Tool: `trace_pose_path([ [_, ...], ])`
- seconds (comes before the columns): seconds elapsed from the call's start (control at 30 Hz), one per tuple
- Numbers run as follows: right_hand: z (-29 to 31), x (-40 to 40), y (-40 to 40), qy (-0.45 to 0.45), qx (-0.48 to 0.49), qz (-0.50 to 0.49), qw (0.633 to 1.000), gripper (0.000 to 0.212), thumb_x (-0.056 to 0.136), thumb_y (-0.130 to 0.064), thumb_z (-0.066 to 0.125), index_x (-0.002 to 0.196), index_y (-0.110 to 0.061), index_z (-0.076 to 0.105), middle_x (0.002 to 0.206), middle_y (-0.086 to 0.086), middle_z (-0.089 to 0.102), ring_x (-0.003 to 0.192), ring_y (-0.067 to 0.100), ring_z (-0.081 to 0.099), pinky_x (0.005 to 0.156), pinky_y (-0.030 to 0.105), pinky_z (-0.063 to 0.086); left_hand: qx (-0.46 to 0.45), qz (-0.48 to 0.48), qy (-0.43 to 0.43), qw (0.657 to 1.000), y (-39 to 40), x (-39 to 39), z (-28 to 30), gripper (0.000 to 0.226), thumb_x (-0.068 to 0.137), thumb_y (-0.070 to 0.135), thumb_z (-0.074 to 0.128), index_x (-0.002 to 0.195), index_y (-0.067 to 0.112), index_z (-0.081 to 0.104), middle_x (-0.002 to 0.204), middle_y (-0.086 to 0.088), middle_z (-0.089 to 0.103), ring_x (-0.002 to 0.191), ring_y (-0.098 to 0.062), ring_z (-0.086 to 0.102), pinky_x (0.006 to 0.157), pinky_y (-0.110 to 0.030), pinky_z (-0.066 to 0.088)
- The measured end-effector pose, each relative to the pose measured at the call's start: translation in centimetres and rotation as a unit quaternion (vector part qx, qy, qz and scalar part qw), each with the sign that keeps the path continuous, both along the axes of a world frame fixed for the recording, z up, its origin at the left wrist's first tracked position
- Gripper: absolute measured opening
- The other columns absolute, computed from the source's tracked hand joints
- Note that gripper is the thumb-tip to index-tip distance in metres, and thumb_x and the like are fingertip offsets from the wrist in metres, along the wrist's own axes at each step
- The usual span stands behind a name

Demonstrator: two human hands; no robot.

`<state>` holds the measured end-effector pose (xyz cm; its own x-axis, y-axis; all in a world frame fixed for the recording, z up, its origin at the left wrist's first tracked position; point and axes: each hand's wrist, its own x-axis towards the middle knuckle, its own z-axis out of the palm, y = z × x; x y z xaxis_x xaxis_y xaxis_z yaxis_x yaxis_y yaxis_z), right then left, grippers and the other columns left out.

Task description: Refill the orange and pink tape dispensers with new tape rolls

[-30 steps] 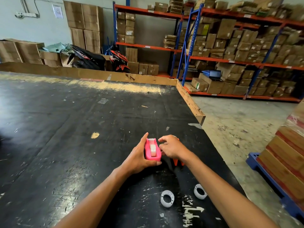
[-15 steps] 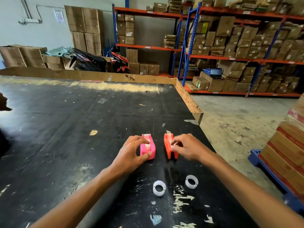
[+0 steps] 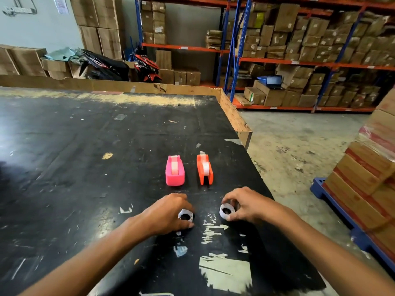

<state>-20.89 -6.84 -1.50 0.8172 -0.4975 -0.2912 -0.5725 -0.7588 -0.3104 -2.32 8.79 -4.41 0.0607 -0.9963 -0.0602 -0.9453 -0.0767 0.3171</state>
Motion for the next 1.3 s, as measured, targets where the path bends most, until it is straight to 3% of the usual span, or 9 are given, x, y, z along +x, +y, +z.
trace_pose_path([
  [0.17,0.4,1.2,0.5,-0.016,0.005,-0.001,1.0,0.037,0.073,-0.034,0.076,0.108,-0.024,0.067,0.106,-0.001,0.068,0.093,0.016,0.066,0.087,0.041,0.056,-0.028,0.022,0.015,0.999,1.0,0.4,0.1,0.035,0.081,0.041,0.065,0.112,0.023,0.069,0.11,0.001,0.064,0.102,-0.015,0.058,0.088,-0.031,0.047],
  [0.37,1.9,8.2,3.8,-0.096,0.038,0.055,0.993,0.031,0.075,-0.03,0.075,0.103,-0.018,0.068,0.098,0.001,0.07,0.087,0.015,0.066,0.083,0.037,0.056,-0.081,0.122,0.014,0.989,4.1,5.5,1.3,0.037,0.08,0.036,0.068,0.11,0.014,0.066,0.107,-0.003,0.069,0.1,-0.021,0.062,0.082,-0.029,0.045],
  [0.53,2.4,15.3,6.4,-0.123,-0.006,0.086,0.989,0.029,0.073,-0.034,0.075,0.096,-0.017,0.068,0.087,-0.003,0.065,0.082,0.017,0.063,0.078,0.038,0.053,-0.103,0.194,0.001,0.975,6.8,11.0,1.6,0.026,0.079,0.028,0.069,0.097,0.011,0.063,0.103,-0.007,0.07,0.098,-0.028,0.061,0.073,-0.028,0.039],
  [0.63,2.3,18.4,7.2,-0.12,-0.072,0.116,0.983,0.029,0.075,-0.034,0.072,0.097,-0.014,0.071,0.091,0.0,0.063,0.088,0.018,0.059,0.079,0.037,0.051,-0.109,0.228,0.014,0.967,7.1,13.6,1.2,0.027,0.078,0.027,0.068,0.099,0.013,0.062,0.104,-0.006,0.07,0.1,-0.029,0.062,0.077,-0.033,0.045],
  [0.73,1.9,20.7,7.4,-0.083,-0.147,0.151,0.974,0.035,0.078,-0.038,0.067,0.104,-0.014,0.071,0.108,0.009,0.064,0.104,0.028,0.055,0.088,0.041,0.048,-0.094,0.225,0.013,0.97,6.7,15.4,0.6,0.036,0.079,0.03,0.068,0.112,0.016,0.061,0.11,-0.006,0.069,0.104,-0.028,0.062,0.083,-0.037,0.05],
  [0.83,1.4,21.9,7.1,-0.049,-0.189,0.154,0.969,0.038,0.08,-0.042,0.066,0.106,-0.015,0.071,0.113,0.01,0.064,0.109,0.031,0.053,0.093,0.042,0.043,-0.076,0.216,0.008,0.973,5.8,16.1,0.2,0.043,0.079,0.03,0.067,0.119,0.017,0.058,0.113,-0.006,0.068,0.106,-0.029,0.061,0.083,-0.038,0.05],
  [1.1,-0.2,22.6,6.9,-0.033,-0.175,0.145,0.973,0.036,0.078,-0.043,0.064,0.098,-0.013,0.071,0.108,0.011,0.067,0.108,0.032,0.054,0.089,0.041,0.045,-0.049,0.188,0.019,0.981,4.6,17.2,-0.6,0.049,0.078,0.032,0.069,0.124,0.021,0.056,0.121,-0.005,0.066,0.11,-0.027,0.061,0.089,-0.042,0.051],
  [1.3,-0.2,22.6,6.8,-0.035,-0.171,0.14,0.975,0.035,0.078,-0.04,0.065,0.097,-0.011,0.068,0.105,0.013,0.065,0.106,0.032,0.053,0.088,0.045,0.045,-0.047,0.186,0.01,0.981,4.0,17.7,-0.6,0.054,0.081,0.035,0.068,0.13,0.021,0.051,0.127,-0.004,0.062,0.116,-0.026,0.057,0.091,-0.035,0.048],
])
